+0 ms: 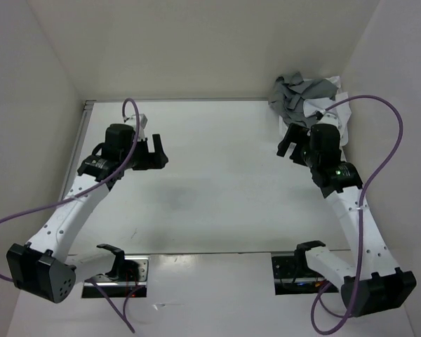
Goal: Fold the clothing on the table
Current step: Grab the skirt from the pile
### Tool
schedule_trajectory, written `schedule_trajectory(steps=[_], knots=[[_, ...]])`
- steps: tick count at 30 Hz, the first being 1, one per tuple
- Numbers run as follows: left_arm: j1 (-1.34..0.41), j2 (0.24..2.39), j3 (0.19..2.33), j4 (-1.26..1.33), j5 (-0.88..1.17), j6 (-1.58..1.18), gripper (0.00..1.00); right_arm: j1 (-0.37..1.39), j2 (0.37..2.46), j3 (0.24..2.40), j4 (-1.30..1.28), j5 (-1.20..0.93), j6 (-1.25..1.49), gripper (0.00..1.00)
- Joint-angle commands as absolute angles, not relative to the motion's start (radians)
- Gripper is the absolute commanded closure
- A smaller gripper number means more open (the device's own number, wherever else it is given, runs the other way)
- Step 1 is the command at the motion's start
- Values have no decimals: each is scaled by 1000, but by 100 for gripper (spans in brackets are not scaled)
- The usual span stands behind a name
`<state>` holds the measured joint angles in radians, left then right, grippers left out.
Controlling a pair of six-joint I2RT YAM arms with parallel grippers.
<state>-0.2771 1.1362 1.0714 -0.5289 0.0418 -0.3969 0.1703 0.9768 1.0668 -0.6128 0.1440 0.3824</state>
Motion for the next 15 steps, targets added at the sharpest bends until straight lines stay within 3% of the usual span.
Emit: schedule_trajectory(steps=[1,4,11,15], knots=[[-284,1118,1092,-505,47,-417,1,100,1035,1085,-554,173,367,0],[-313,1106,1092,-505,28,-458,1,25,1112,1129,-520,173,367,1],[-359,1075,1002,-474,-142,-571,1,-97,1317,1245,-419,270,434,35],[-402,1100,1002,-525,-224,-581,1,-158,1452,1301,-390,288,434,37]])
